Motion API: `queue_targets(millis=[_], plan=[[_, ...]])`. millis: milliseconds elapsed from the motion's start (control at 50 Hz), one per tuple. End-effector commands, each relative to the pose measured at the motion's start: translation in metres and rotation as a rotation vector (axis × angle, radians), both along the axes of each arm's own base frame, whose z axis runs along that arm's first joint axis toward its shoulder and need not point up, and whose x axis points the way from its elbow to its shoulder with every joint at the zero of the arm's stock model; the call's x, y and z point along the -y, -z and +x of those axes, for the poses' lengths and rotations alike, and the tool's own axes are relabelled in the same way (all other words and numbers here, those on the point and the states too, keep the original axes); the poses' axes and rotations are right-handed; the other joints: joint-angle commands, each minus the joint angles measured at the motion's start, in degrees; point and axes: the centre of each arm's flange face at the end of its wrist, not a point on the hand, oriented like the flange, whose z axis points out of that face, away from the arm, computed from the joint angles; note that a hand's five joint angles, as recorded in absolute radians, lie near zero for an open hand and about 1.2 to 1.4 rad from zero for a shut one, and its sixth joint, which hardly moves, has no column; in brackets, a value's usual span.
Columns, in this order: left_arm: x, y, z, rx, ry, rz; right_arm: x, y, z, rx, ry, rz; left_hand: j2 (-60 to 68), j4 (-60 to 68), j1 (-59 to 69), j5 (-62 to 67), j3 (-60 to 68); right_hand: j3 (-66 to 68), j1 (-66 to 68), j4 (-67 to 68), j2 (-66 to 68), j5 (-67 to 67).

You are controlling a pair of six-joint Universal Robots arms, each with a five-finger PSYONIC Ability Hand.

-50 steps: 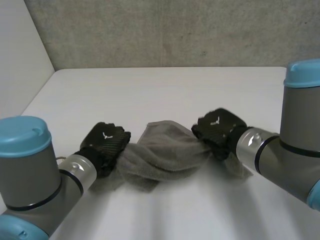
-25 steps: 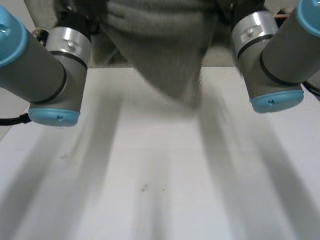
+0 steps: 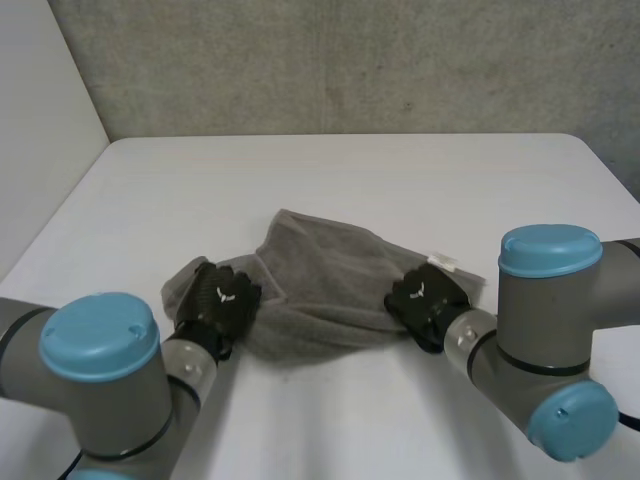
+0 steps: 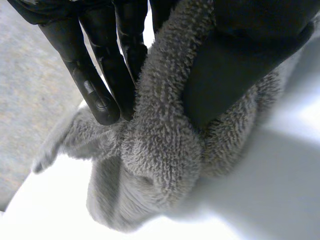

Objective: Fold the towel.

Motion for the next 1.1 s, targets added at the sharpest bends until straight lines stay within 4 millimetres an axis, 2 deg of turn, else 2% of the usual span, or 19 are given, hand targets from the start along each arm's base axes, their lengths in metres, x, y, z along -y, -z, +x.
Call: queue_targets(millis=[20, 40, 60, 80, 100, 120, 200, 260, 300, 420, 460, 540, 680, 780, 940, 1100], plan=[[-0.029, -0.023, 0.017, 0.050, 0.003, 0.079, -0.021, -0.023, -0.013, -0.005, 0.020, 0.085, -16.88, -16.83, -16.86, -17.65, -16.84, -4.41, 7.35, -4.73, -3.88, -2.87], [-0.029, -0.023, 0.017, 0.050, 0.003, 0.079, -0.025, -0.027, -0.015, 0.011, 0.028, 0.090, -16.94, -16.90, -16.92, -17.71, -16.91, -20.49, -8.73, -20.81, -19.96, -18.95], [-0.033, -0.027, 0.020, 0.057, 0.003, 0.093, -0.025, -0.027, -0.015, 0.011, 0.028, 0.090, -22.93, -22.89, -22.92, -23.71, -22.90, -20.65, -8.89, -20.97, -20.12, -19.11], [-0.035, -0.033, 0.023, 0.058, 0.002, 0.096, -0.027, -0.028, -0.017, 0.029, 0.038, 0.102, -32.15, -32.11, -32.13, -32.93, -32.12, -34.64, -22.88, -34.96, -34.11, -33.10], [-0.035, -0.033, 0.023, 0.058, 0.002, 0.096, -0.027, -0.029, -0.017, 0.029, 0.038, 0.102, -32.25, -32.20, -32.23, -33.02, -32.21, -34.78, -23.02, -35.10, -34.25, -33.24], [-0.036, -0.040, 0.024, 0.052, 0.004, 0.089, -0.029, -0.031, -0.018, 0.051, 0.052, 0.111, -42.74, -42.70, -42.72, -43.51, -42.71, -39.95, -28.18, -40.27, -39.41, -38.40], [-0.037, -0.054, 0.024, 0.033, 0.008, 0.058, -0.031, -0.042, -0.023, 0.151, 0.101, 0.132, -46.04, -46.00, -46.02, -46.82, -46.01, -42.35, -30.58, -42.67, -41.81, -40.80], [-0.032, -0.066, 0.024, 0.010, 0.000, 0.019, -0.028, -0.043, -0.026, 0.191, 0.120, 0.137, -46.54, -46.50, -46.53, -47.32, -46.51, -42.35, -30.59, -42.67, -41.82, -40.81], [-0.023, -0.078, 0.023, -0.019, -0.007, -0.018, -0.021, -0.043, -0.035, 0.262, 0.143, 0.148, -46.54, -46.50, -46.53, -47.32, -46.51, -42.35, -30.59, -42.67, -41.82, -40.81], [-0.011, -0.095, 0.017, -0.062, 0.025, -0.063, -0.016, -0.046, -0.043, 0.327, 0.157, 0.157, -45.53, -45.49, -45.52, -46.31, -45.50, -42.19, -30.42, -42.51, -41.65, -40.64], [0.002, -0.105, 0.017, -0.087, 0.032, -0.088, -0.013, -0.044, -0.048, 0.341, 0.175, 0.167, -43.20, -43.16, -43.18, -43.97, -43.16, -42.19, -30.42, -42.51, -41.65, -40.64], [0.015, -0.109, 0.018, -0.103, 0.042, -0.095, -0.011, -0.043, -0.051, 0.342, 0.186, 0.173, -42.34, -42.30, -42.32, -43.12, -42.31, -42.19, -30.42, -42.51, -41.65, -40.64], [0.037, -0.098, 0.011, -0.119, 0.059, -0.017, -0.014, -0.040, -0.051, 0.337, 0.184, 0.184, -38.30, -38.26, -38.28, -39.08, -38.27, -42.35, -30.59, -42.67, -41.82, -40.81], [0.069, -0.083, 0.022, -0.121, 0.008, 0.125, -0.015, -0.039, -0.051, 0.336, 0.184, 0.188, -38.30, -38.26, -38.28, -39.08, -38.27, -42.35, -30.59, -42.67, -41.82, -40.81], [0.089, -0.065, 0.019, -0.133, 0.060, 0.225, -0.016, -0.037, -0.052, 0.331, 0.185, 0.194, -38.47, -38.43, -38.45, -39.25, -38.44, -42.69, -30.92, -43.01, -42.15, -41.14], [0.084, -0.064, 0.029, -0.106, 0.035, 0.309, -0.017, -0.036, -0.052, 0.330, 0.184, 0.198, -38.64, -38.60, -38.62, -39.41, -38.61, -43.53, -31.77, -43.85, -43.00, -41.99]])
